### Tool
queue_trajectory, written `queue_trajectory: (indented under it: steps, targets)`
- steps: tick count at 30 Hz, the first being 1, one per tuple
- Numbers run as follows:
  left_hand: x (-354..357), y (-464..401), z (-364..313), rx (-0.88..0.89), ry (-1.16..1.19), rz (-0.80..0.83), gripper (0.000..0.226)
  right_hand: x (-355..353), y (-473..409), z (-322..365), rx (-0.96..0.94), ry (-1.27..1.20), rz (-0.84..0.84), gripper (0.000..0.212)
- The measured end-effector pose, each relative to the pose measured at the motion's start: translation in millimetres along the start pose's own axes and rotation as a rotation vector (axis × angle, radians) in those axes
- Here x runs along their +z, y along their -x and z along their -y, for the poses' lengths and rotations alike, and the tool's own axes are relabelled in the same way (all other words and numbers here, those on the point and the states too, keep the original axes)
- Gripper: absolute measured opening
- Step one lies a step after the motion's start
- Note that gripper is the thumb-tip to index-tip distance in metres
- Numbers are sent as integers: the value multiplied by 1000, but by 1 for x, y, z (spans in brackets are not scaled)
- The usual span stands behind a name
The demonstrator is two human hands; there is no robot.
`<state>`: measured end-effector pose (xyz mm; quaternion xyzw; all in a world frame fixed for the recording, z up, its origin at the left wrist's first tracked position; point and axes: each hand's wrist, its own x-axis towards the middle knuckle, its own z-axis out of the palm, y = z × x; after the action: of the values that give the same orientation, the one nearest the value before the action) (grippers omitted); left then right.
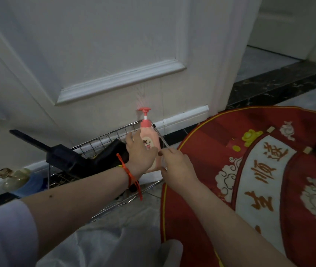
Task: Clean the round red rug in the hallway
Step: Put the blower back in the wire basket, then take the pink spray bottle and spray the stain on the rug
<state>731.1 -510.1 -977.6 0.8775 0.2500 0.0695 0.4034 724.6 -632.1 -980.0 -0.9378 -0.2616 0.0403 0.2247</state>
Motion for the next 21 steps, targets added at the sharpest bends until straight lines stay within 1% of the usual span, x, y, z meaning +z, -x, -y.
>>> queue_trajectory:
  steps: [3, 6, 8, 11, 13, 16, 19, 21]
  targets:
    - [16, 3, -18, 93, 20, 39, 74, -12, 10, -18, 37, 13, -70, 38]
    - [35, 9, -39, 227, 20, 86, 72, -23, 28, -41, 132, 58, -152, 36]
    - [53, 16, -54, 309, 15, 152, 71, -30, 46, -62, 232, 89, -168, 37]
    - [84, 30, -73, 448, -18, 289, 73, -39, 80, -95, 419, 101, -142, 40]
    - [106, 42, -80, 485, -99, 414, 75, -43, 103, -114, 537, 100, -94, 41]
    - [142, 63, -90, 533, -291, 654, 79, -49, 142, -141, 701, 99, -41, 43]
    - [166, 81, -96, 642, -475, 835, 83, -51, 172, -156, 804, 111, -1, 46]
    - [184, 92, -99, 726, -641, 944, 85, -50, 191, -166, 886, 113, 34, 50]
